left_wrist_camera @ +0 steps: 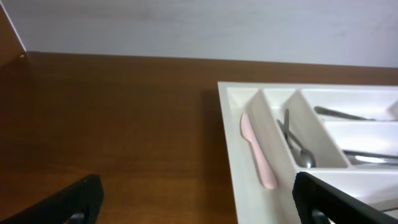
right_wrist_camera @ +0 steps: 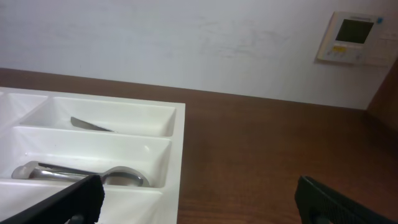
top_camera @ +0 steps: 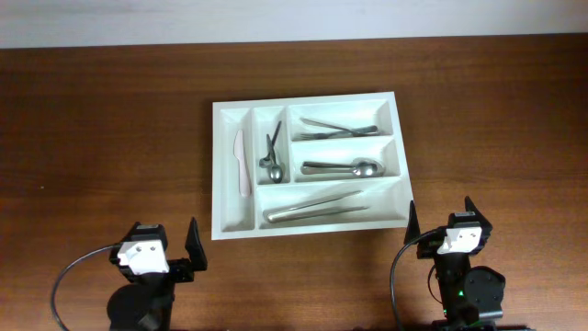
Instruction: Pack container
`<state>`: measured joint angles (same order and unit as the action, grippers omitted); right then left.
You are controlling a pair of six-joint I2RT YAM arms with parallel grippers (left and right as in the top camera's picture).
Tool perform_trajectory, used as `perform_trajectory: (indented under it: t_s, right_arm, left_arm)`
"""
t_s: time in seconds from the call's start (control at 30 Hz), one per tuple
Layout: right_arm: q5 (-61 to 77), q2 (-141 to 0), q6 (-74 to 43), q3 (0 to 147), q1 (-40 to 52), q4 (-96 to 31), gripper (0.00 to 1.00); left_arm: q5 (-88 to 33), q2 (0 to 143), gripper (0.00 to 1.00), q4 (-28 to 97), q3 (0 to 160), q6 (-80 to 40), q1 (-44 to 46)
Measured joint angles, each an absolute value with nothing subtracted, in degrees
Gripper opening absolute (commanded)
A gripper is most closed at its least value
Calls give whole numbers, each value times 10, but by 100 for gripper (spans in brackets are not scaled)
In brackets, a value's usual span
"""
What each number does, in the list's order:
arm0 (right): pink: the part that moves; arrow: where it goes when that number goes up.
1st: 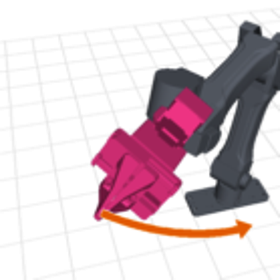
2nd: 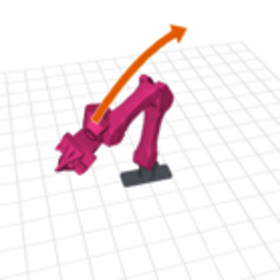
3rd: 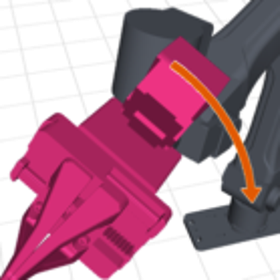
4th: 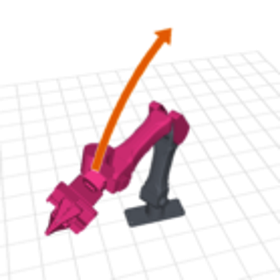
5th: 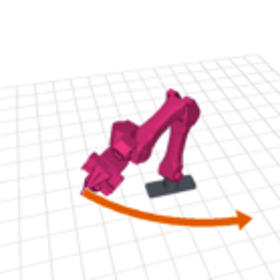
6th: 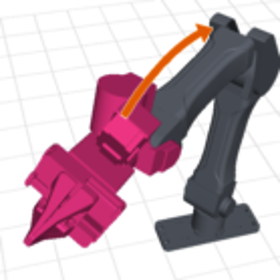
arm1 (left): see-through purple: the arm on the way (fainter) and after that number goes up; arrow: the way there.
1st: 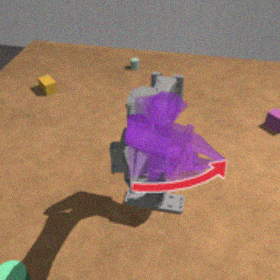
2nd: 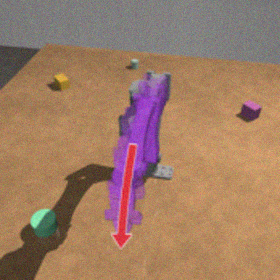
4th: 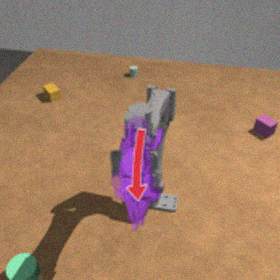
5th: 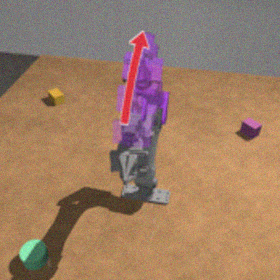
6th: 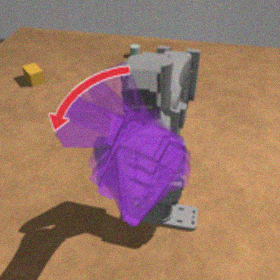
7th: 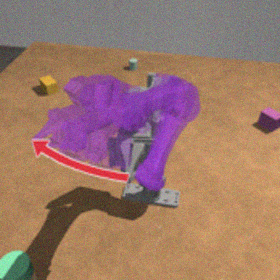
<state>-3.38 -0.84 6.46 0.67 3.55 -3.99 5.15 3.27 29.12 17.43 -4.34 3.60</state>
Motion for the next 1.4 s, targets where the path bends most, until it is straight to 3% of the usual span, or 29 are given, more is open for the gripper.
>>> perform_trajectory:
  t_s: [0.47, 1.4]
  right_arm:
    - [-34, -8, 65, 7, 36, -40, 99]
    - [-34, -8, 65, 7, 36, -40, 99]
  left_arm:
    - [45, 9, 99, 258, 78, -43, 24]
    - [45, 9, 99, 244, 77, -41, 24]
